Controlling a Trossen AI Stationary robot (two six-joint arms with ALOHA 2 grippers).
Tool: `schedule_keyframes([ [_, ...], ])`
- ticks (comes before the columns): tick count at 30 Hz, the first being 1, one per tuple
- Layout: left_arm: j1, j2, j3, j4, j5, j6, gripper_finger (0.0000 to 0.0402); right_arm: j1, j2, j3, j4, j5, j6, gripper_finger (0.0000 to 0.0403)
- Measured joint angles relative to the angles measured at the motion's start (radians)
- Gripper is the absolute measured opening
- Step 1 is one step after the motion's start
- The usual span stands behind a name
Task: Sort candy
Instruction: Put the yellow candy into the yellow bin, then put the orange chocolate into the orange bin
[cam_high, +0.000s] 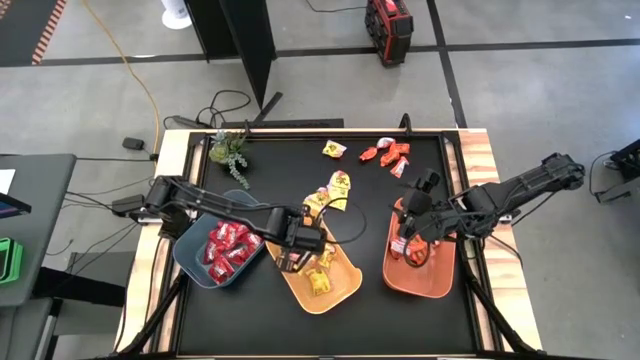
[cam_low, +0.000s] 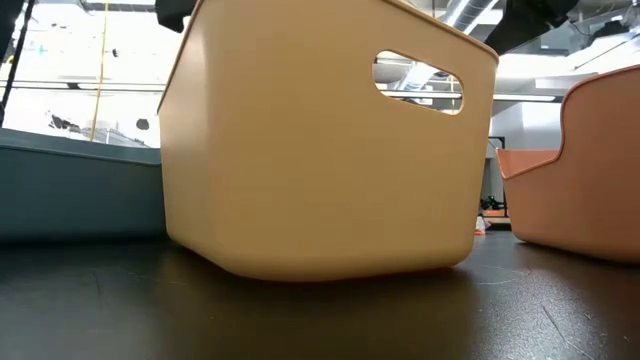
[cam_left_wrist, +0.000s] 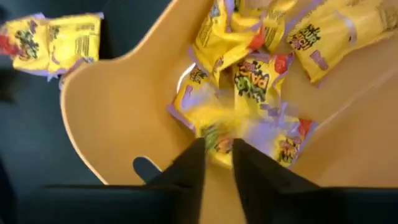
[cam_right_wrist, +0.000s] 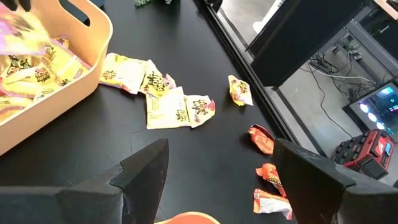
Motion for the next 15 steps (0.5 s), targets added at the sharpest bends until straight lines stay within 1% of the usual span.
schedule_keyframes([
  [5,-0.001,-0.005,0.0,0.009,-0.012,0.007,0.0183,0.0,0.0,0.0,0.0,0.0,0.0,0.0306],
  [6,-0.001,-0.007,0.001,0.009,-0.048,0.012,0.0203,0.0,0.0,0.0,0.0,0.0,0.0,0.0306],
  [8,0.002,-0.021,0.004,0.012,-0.162,0.014,0.0236,0.0,0.0,0.0,0.0,0.0,0.0,0.0306],
  [10,0.021,-0.045,0.004,0.055,-0.236,0.011,0.0255,0.0,0.002,0.0,0.006,0.0,-0.001,0.0306],
  [11,0.037,-0.065,0.003,0.097,-0.234,0.011,0.0259,-0.001,0.005,0.0,0.013,0.0,-0.004,0.0306],
  [13,0.09,-0.096,-0.003,0.182,-0.183,0.014,0.026,-0.001,0.014,0.0,0.029,0.0,-0.033,0.0306],
  [15,0.156,-0.106,-0.003,0.225,-0.176,-0.008,0.0256,-0.002,0.022,0.0,0.052,0.0,-0.057,0.0306],
])
